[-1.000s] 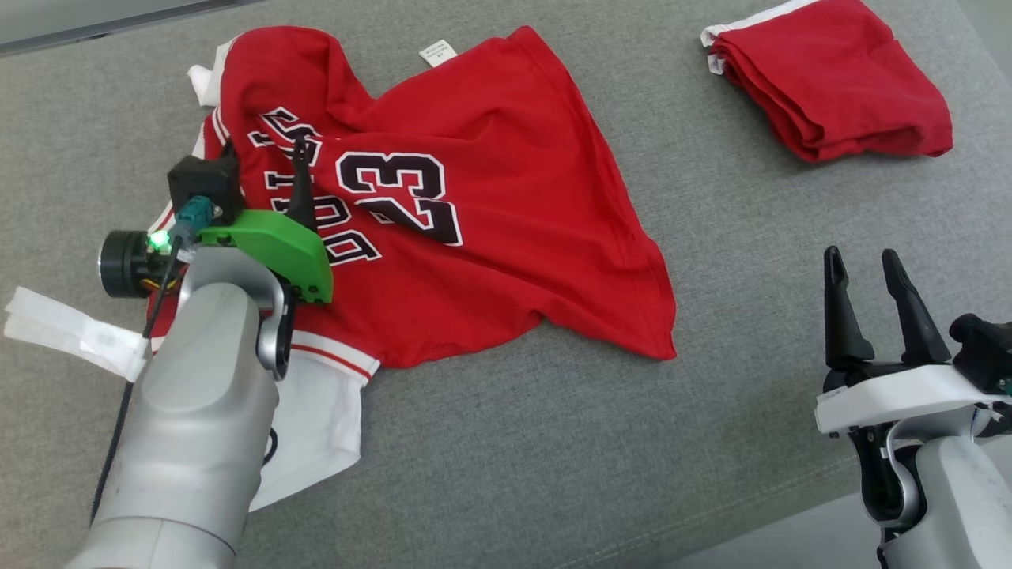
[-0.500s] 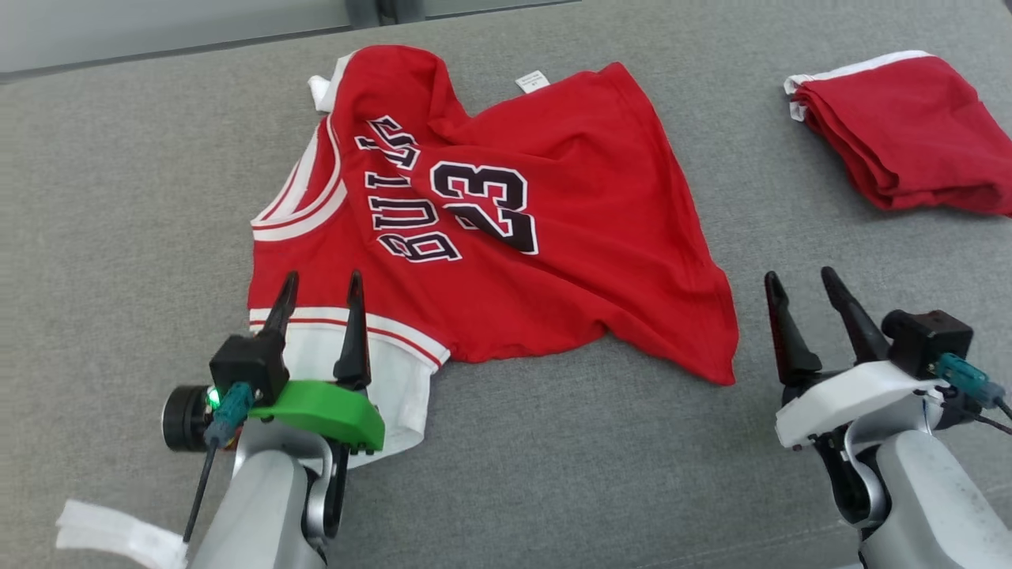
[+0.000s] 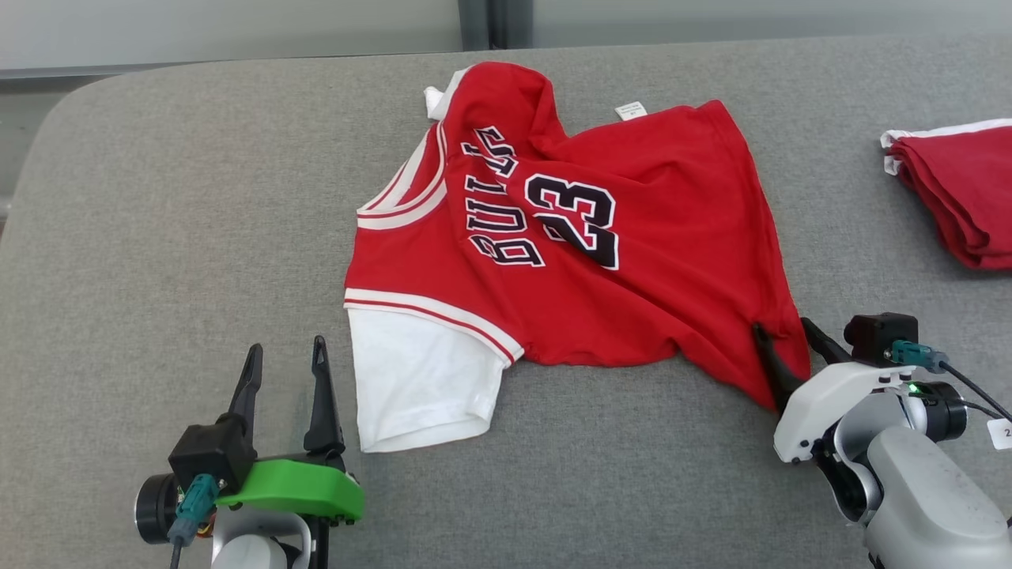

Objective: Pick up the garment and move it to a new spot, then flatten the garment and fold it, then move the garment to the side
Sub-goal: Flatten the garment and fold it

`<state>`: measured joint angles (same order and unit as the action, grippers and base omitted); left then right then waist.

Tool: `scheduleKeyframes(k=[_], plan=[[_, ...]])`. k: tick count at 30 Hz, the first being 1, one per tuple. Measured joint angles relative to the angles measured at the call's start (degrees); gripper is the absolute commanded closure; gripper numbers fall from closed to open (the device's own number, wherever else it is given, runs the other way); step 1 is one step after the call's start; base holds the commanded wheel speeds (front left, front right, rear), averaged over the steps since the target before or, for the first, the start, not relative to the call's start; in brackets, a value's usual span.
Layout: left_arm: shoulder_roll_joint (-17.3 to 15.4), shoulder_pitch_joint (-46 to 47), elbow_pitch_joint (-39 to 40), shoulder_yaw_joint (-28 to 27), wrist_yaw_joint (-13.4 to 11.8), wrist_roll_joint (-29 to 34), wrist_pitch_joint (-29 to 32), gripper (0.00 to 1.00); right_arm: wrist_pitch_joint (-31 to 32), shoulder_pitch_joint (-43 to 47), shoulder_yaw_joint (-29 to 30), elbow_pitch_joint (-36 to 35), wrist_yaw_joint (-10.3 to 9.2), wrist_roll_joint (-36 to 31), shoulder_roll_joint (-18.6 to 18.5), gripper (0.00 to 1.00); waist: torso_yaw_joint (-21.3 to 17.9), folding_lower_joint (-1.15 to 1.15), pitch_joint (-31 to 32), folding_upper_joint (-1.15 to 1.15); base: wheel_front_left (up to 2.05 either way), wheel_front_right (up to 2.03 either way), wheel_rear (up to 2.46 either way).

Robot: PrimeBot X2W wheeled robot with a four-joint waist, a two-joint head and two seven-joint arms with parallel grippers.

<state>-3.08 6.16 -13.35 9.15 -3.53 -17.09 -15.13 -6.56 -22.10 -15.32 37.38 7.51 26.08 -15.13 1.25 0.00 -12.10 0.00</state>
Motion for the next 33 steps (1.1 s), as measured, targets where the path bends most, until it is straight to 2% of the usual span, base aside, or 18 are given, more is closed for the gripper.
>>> scheduleKeyframes(k=[1, 2, 8, 17, 18, 19, 20, 28, 33], plan=[[0.02, -0.34, 0.22, -0.26, -0.01, -0.01, 0.01, 0.00, -0.01, -0.32, -0.24, 0.69, -0.01, 0.83, -0.16, 0.81, 0.49, 0.00, 0.23, 0.00, 0.00, 0.00, 0.00], [0.03, -0.57, 0.43, -0.51, -0.04, 0.00, 0.00, 0.00, -0.08, -0.65, -0.45, 1.09, -0.01, 1.36, -0.34, 1.00, 0.83, 0.00, 0.41, 0.00, 0.00, 0.00, 0.00], [0.10, -1.75, 1.20, -1.36, -0.08, 0.00, 0.01, 0.00, -1.67, -3.49, 0.57, 4.82, 0.00, 4.23, -3.12, 1.00, 2.31, 0.00, 1.64, 0.00, 0.00, 0.00, 0.00], [0.13, -2.10, 0.97, -1.41, 0.10, 0.04, 0.01, 0.00, -2.55, -9.89, 2.10, 13.06, 0.00, 4.01, -6.06, 1.00, 2.68, 0.00, 1.77, 0.00, 0.00, 0.00, 0.00], [0.13, -2.11, 0.89, -1.30, 0.15, 0.08, 0.01, 0.00, -2.60, -10.49, 1.82, 13.72, 0.00, 3.98, -6.17, 0.72, 2.68, 0.00, 1.77, 0.00, 0.00, 0.00, 0.00], [0.14, -2.11, 0.81, -1.20, 0.24, 0.08, 0.01, 0.00, -2.61, -10.94, 1.57, 14.26, 0.00, 3.97, -6.17, 0.56, 2.67, 0.00, 1.80, 0.00, 0.00, 0.00, 0.00], [0.14, -2.13, 0.71, -1.09, 0.25, 0.08, 0.01, 0.00, -2.90, -11.36, 1.14, 14.65, 0.00, 3.86, -6.19, 0.00, 2.65, 0.00, 1.84, 0.00, 0.00, 0.00, 0.00], [0.18, -2.67, 0.81, -0.57, 0.51, 0.20, 0.00, 0.00, -6.55, -13.77, 0.03, 15.53, 0.00, 3.81, -7.40, 0.00, 1.96, 0.00, 2.72, 0.00, 0.00, 0.00, 0.00], [0.20, -3.53, 2.15, -0.47, 0.54, 0.23, 0.00, 0.00, -8.17, -13.39, -0.21, 10.95, 0.00, 2.87, -8.08, 0.00, 1.23, 0.00, 4.00, 0.00, 0.00, 0.00, 0.00]])
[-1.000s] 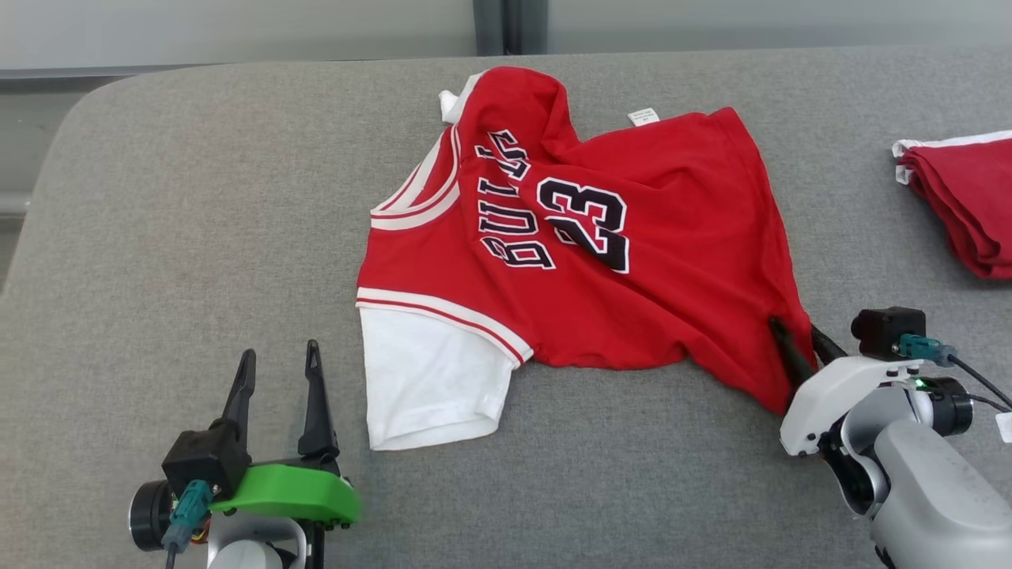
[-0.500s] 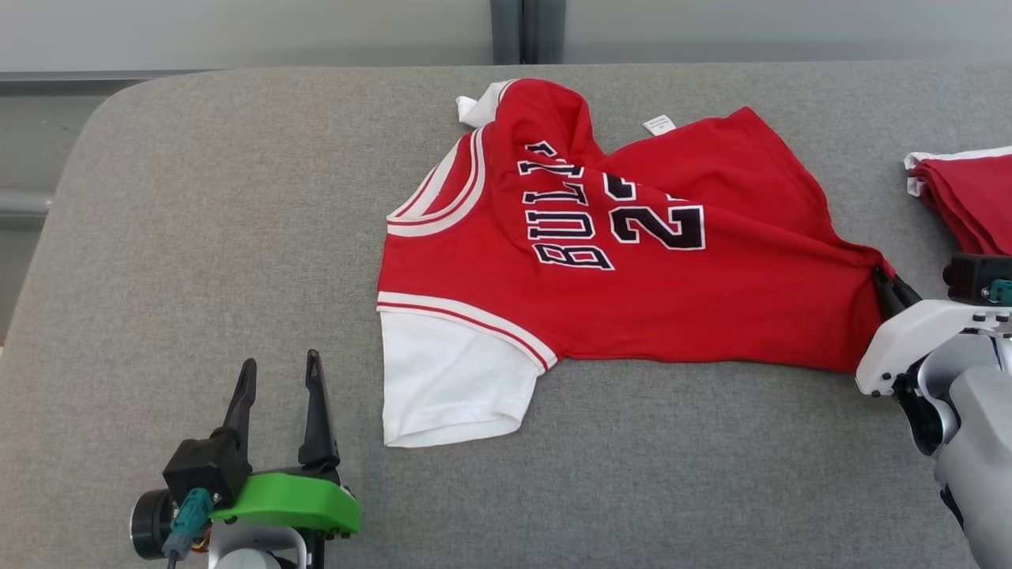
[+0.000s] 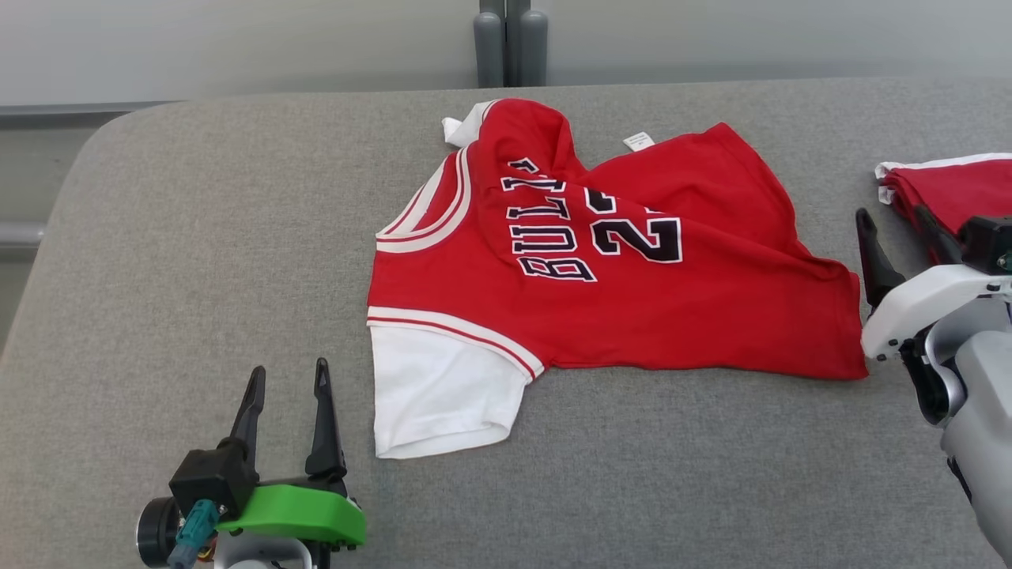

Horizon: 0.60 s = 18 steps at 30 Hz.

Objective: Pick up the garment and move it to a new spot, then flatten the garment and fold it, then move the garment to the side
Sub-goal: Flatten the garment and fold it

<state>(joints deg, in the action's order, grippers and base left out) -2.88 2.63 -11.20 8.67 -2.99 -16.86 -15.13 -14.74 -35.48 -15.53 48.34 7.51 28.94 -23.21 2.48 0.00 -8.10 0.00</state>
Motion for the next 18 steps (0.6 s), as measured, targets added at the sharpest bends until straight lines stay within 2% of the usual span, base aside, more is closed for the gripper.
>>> scheduleKeyframes(k=[4, 8, 13, 18], plan=[[0.00, -1.10, 1.09, -0.01, 0.23, -0.14, 0.00, 0.00, -0.23, 3.83, 0.78, -7.86, 0.00, -0.69, 1.42, 0.00, -0.92, 0.00, 1.38, 0.00, 0.00, 0.00, 0.00], [0.01, -2.49, 2.02, -0.07, 0.77, -0.05, 0.00, 0.00, -0.26, 9.87, 4.48, -17.45, 0.00, -3.16, 3.81, 0.00, -1.95, 0.00, 3.06, 0.00, 0.00, 0.00, 0.00], [0.02, -4.79, 2.75, -0.30, 1.04, 0.10, 0.01, 0.00, -0.31, 18.43, 7.79, -27.02, 0.00, -7.51, 8.12, 0.00, -3.11, 0.00, 5.55, 0.00, 0.00, 0.00, 0.00], [0.02, -6.50, 3.54, -0.13, 0.69, -1.21, 0.00, 0.00, -0.31, 24.92, 10.20, -33.37, 0.00, -11.47, 12.48, 0.00, -3.96, 0.00, 7.73, 0.00, 0.00, 0.00, 0.00]])
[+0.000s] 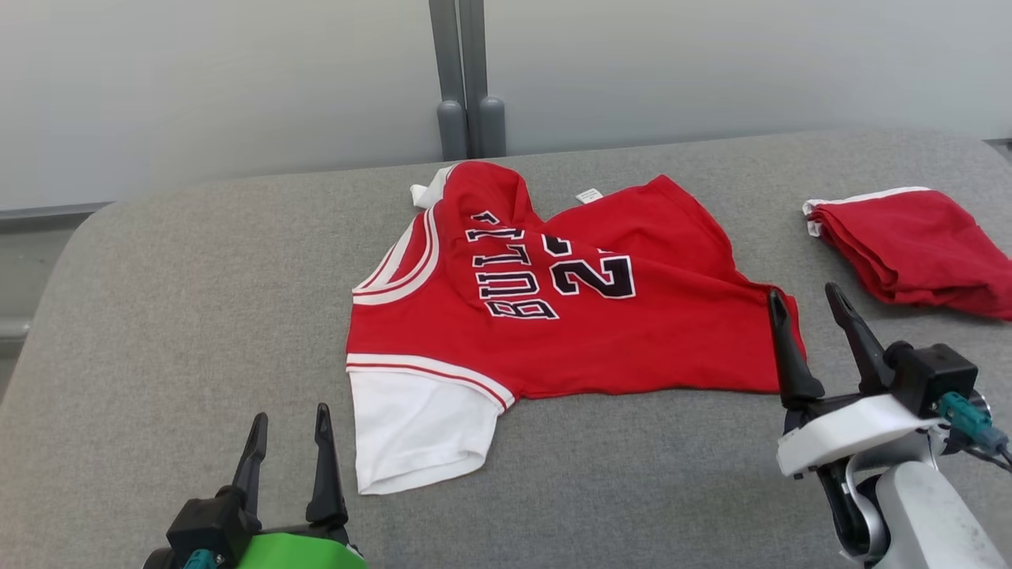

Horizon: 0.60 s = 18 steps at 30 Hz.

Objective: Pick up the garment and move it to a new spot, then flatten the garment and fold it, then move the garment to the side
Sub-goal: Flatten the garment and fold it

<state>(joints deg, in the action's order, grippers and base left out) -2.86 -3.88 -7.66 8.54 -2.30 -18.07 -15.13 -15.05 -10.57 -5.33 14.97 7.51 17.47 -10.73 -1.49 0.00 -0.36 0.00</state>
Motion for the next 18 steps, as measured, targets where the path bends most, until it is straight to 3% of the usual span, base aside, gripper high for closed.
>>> scheduleKeyframes(k=[8, 18], plan=[[0.01, -0.93, 0.19, 1.23, -0.45, -0.66, 0.00, 0.00, 0.00, 6.37, 4.45, -4.91, -0.01, -2.98, 5.66, 0.00, -0.12, 0.00, 1.73, 0.00, 0.00, 0.00, 0.00], [0.01, -1.10, -0.37, 1.90, -0.44, -0.49, 0.00, 0.00, 0.00, 7.55, 3.08, -4.60, -0.01, -4.80, 7.00, 0.00, 0.13, 0.00, 1.99, 0.00, 0.00, 0.00, 0.00]])
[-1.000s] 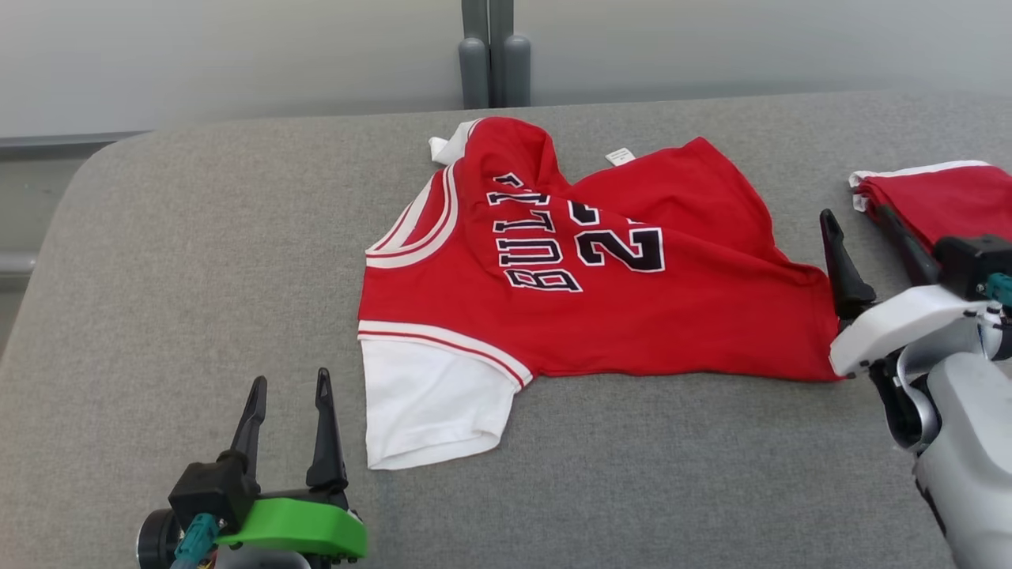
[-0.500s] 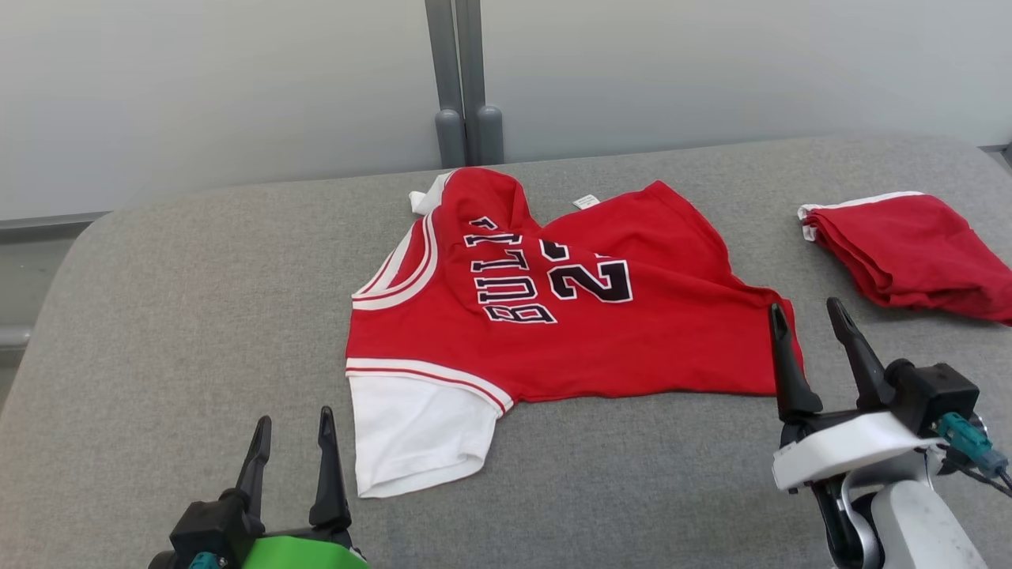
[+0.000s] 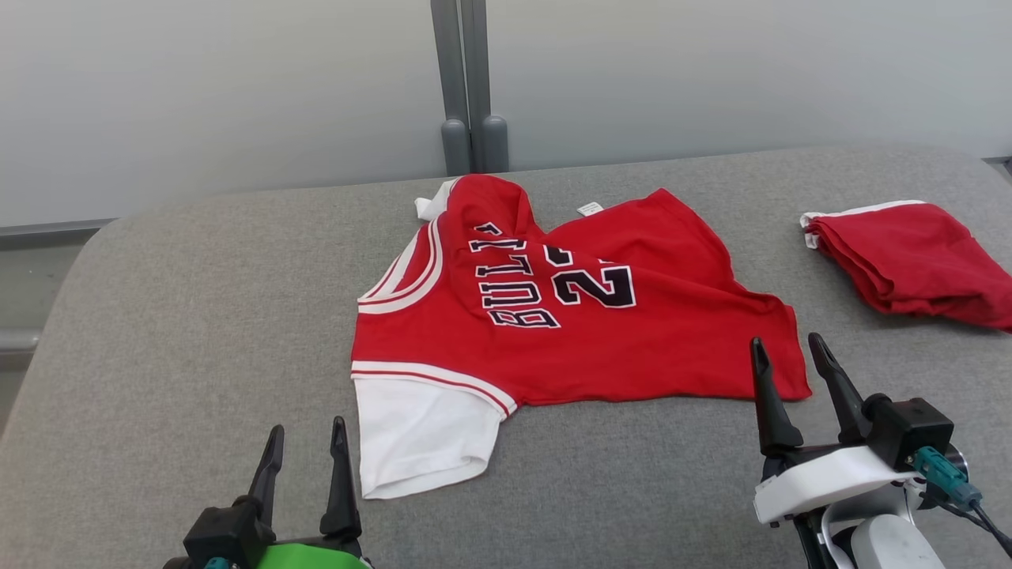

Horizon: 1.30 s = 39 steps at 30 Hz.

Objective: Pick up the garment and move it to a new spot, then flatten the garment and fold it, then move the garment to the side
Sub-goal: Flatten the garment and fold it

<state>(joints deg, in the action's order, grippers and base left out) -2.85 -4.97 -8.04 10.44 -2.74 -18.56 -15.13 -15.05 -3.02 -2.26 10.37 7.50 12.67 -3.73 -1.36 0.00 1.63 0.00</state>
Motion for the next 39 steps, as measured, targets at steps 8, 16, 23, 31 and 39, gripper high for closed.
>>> scheduleKeyframes(k=[8, 16, 23, 31, 39], plan=[[0.00, 0.00, -0.27, -0.18, 0.00, 0.46, 0.01, 0.00, 0.00, -0.01, -0.54, 1.11, 0.00, -0.02, 0.37, 0.00, 0.24, 0.00, 0.03, 0.00, 0.00, 0.00, 0.00], [0.00, 0.00, -1.86, -0.13, -0.02, 0.51, 0.00, 0.00, 0.00, -0.07, -0.94, 1.77, 0.00, -0.24, 0.48, 0.00, 0.17, 0.00, -0.26, 0.00, 0.00, 0.00, 0.00], [0.01, 1.36, -9.77, 2.40, -0.04, -2.22, 6.15, 0.00, 0.00, -0.24, -1.49, 2.41, 0.00, -0.41, 0.53, 0.00, -0.39, 0.00, -0.62, 0.00, 0.00, 0.00, 0.00], [0.02, 5.42, -16.38, 2.49, -3.12, -6.12, 13.68, 0.00, 0.00, -0.64, -2.30, 3.00, 0.00, -0.37, 0.47, 0.00, -1.80, 0.00, -1.19, 0.00, 0.00, 0.00, 0.00], [0.03, 7.67, -20.06, 2.70, -4.25, -7.13, 15.05, 0.00, 0.00, -0.70, -2.43, 3.27, 0.00, -0.30, 0.37, 0.00, -3.35, 0.00, -1.81, 0.00, 0.00, 0.00, 0.00]])
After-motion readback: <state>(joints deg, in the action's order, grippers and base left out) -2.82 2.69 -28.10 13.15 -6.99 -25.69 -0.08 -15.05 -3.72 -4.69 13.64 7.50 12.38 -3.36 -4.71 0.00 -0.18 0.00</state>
